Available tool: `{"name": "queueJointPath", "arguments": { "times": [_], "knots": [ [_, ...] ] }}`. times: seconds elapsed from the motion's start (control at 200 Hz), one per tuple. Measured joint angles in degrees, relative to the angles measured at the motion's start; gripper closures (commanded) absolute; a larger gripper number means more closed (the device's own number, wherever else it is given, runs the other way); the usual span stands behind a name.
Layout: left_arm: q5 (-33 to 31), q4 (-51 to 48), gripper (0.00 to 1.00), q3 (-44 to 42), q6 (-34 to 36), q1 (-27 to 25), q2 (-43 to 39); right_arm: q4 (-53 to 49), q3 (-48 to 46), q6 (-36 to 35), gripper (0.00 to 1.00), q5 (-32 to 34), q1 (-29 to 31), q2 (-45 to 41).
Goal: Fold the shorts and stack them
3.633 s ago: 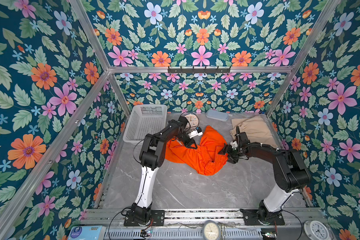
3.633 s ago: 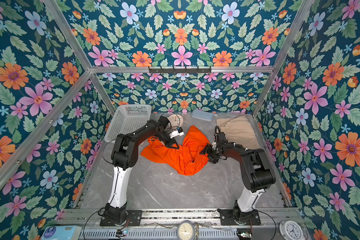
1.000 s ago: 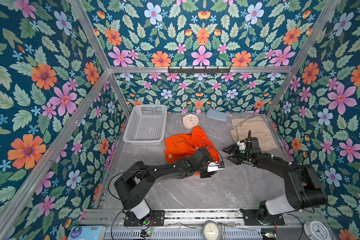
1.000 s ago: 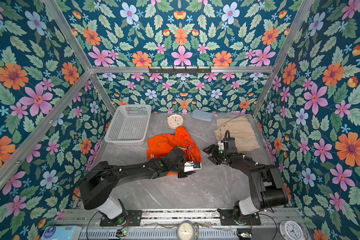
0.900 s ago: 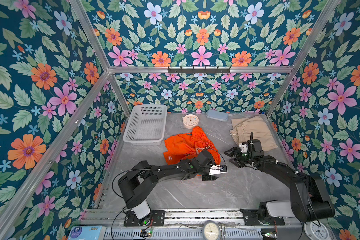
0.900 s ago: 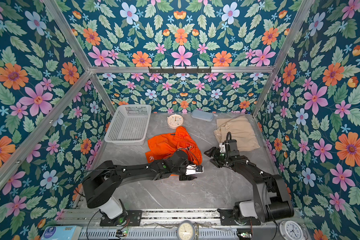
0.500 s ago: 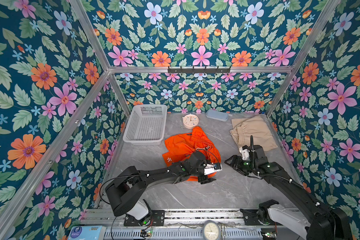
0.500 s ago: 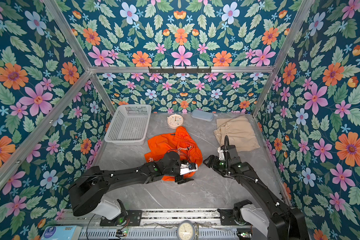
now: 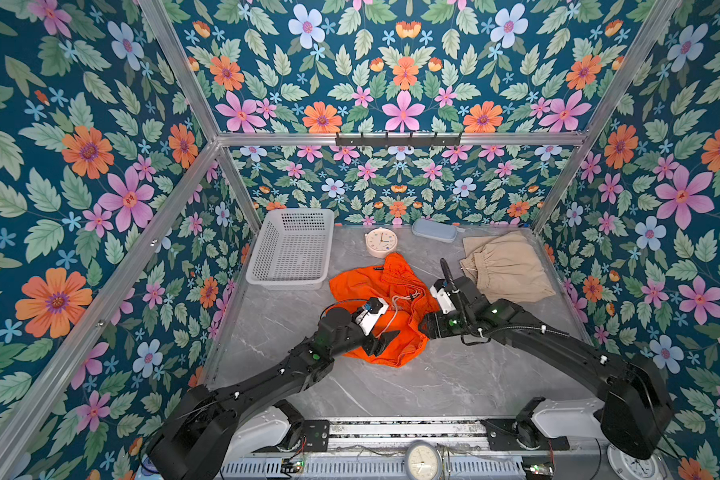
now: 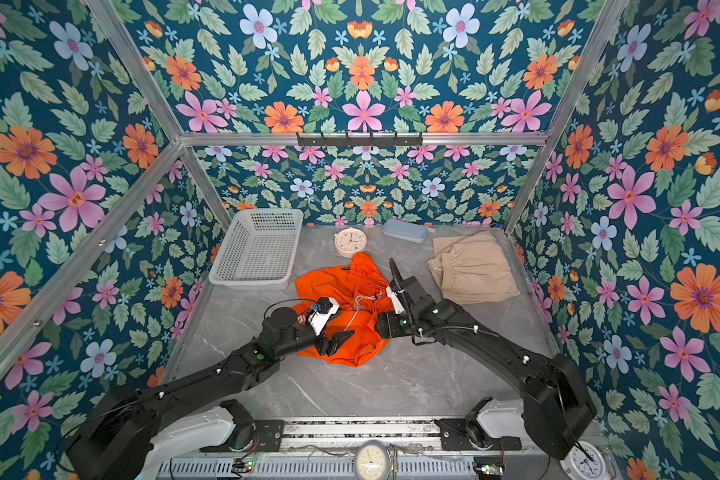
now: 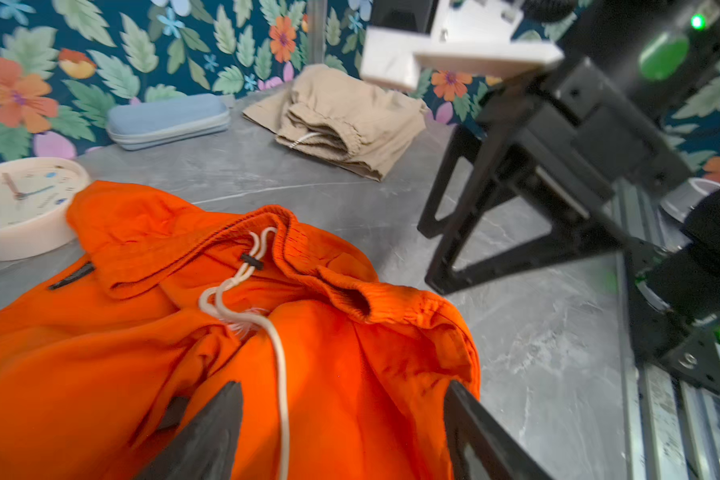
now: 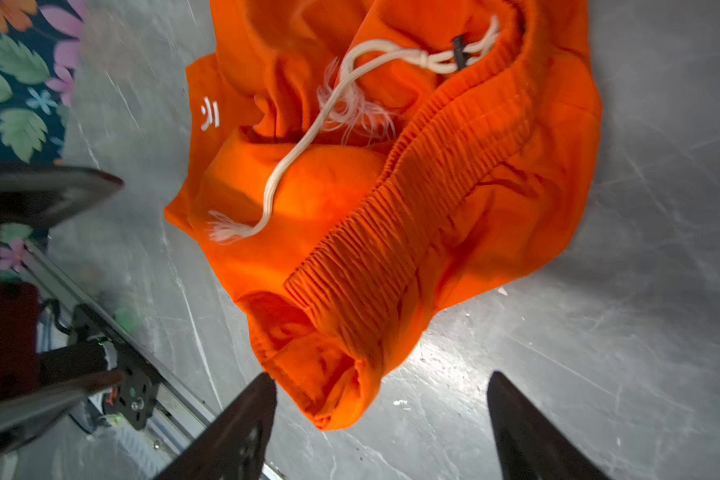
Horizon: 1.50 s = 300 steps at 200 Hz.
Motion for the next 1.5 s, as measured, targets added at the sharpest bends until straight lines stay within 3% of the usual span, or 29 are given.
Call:
{"name": "queueJointPath", "arguments": {
  "times": [0.185, 0.315, 0.4, 0.48, 0.615, 0.765, 0.985, 1.255, 1.5],
  "knots": [
    [-4.50, 0.07, 0.22, -2.73, -3.13, 0.57, -4.39, -3.61, 7.54, -1.38, 0.21, 6.08, 3.63, 9.66],
    [-7.10, -0.20, 0.22, -3.52, -5.29, 0.70, -4.83, -5.51, 11.34, -1.16, 0.27, 10.86, 3.78, 16.76],
    [-8.22, -0.22, 0.23, -3.82, -6.16, 0.74, -4.83, -6.36, 13.53, -0.74, 0.43, 12.85, 3.87, 21.46],
    [-8.63, -0.24, 0.23, -3.93, -6.88, 0.74, -4.81, -7.39, 15.04, -0.11, 0.72, 14.01, 3.85, 23.28],
    [-10.10, -0.33, 0.23, -3.65, -8.46, 0.74, -4.57, -8.17, 15.85, 0.76, 0.85, 15.56, 3.04, 20.74],
    [-14.93, -3.19, 0.22, -1.25, -13.25, 0.76, -3.65, -5.11, 12.04, 3.19, 0.88, 13.90, -2.62, 8.41],
    [-26.58, -14.75, 0.24, 3.89, -28.85, 2.29, -3.28, 5.29, -6.95, 12.11, 0.91, 5.03, -13.77, -6.05],
    [-31.54, -27.15, 0.35, 2.34, -52.43, 7.72, -5.29, 12.20, -19.85, 20.13, 0.93, -0.81, -15.74, -9.20],
    [-28.13, -31.17, 0.40, -1.25, -70.55, 12.76, -3.26, 15.61, -20.70, 22.29, 0.94, -2.05, -15.85, -8.13]
  ]
}}
